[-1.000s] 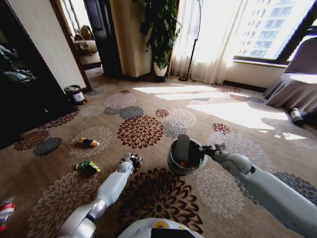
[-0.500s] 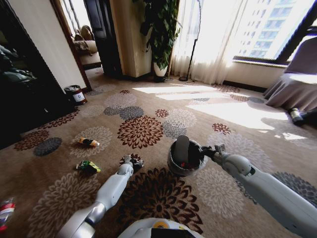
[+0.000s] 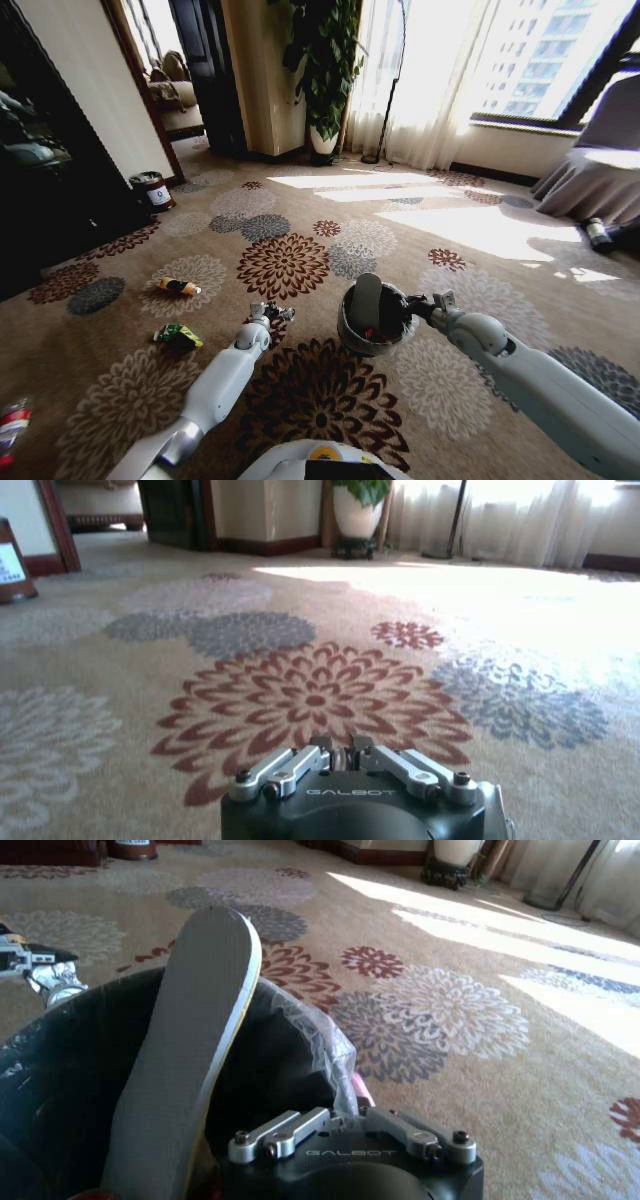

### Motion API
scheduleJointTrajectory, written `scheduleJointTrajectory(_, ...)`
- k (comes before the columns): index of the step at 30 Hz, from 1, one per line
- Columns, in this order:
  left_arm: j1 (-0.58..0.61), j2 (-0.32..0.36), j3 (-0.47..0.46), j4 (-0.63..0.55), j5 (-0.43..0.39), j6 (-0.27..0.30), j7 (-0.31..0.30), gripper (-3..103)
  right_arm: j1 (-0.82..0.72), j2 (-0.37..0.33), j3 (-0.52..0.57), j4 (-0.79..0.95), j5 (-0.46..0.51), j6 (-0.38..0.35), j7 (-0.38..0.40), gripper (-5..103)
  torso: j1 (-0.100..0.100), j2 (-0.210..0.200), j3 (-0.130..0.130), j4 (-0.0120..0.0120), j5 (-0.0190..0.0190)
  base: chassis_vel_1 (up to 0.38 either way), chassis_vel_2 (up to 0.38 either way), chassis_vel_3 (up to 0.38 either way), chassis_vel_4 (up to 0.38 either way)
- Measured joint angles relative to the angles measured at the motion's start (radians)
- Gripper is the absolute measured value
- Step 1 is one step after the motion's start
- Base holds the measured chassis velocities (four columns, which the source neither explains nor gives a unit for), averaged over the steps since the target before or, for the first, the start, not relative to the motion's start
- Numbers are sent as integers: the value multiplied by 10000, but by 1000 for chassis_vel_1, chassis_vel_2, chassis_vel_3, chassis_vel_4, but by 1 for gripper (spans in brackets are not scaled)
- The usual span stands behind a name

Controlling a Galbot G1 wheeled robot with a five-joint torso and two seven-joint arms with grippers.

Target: Pick up the trash from the ground and place it into the trash bin.

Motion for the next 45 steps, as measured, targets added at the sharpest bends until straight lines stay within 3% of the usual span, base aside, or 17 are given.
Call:
scheduleJointTrajectory(3,83,488,-73,-1594,340,-285,-241,10,284,150,-156,-269,16,-45,0,1,0,0,0,-1,0,0,0,0,0)
scheduleJointTrajectory(7,65,753,-49,-2680,473,-317,-368,10,565,325,-293,-526,14,-66,2,1,0,0,0,-1,0,0,0,0,0)
scheduleJointTrajectory(9,-168,891,195,-3889,352,-11,-492,10,885,461,-570,-700,43,-95,6,1,0,0,0,1,0,0,0,0,0)
scheduleJointTrajectory(15,-1116,624,1123,-5105,44,606,-785,10,1755,679,-1501,-546,717,-387,-5,1,0,0,0,-3,5,0,0,0,0)
scheduleJointTrajectory(21,-1485,138,2491,-5398,-173,1018,-1059,10,2661,864,-2301,-767,1005,-478,5,1,0,0,1,-4,-2,0,0,0,0)
scheduleJointTrajectory(29,-1279,-116,3435,-4967,-156,1006,-1209,10,3132,1033,-2666,-979,1147,-493,3,1,0,0,0,1,-1,0,0,0,0)
scheduleJointTrajectory(39,-995,-209,3894,-5199,-180,1161,-1541,10,3220,1089,-2697,-1113,1132,-493,0,1,0,0,0,0,1,0,0,0,0)
scheduleJointTrajectory(44,-1020,-288,3736,-4632,70,1181,-1493,7,3186,1023,-2618,-1036,1159,-512,1,1,0,0,0,-1,1,0,0,0,0)
scheduleJointTrajectory(45,-1038,-301,3696,-4489,124,1128,-1440,12,3168,1001,-2587,-1007,1172,-522,0,1,0,0,0,-1,1,0,0,0,0)
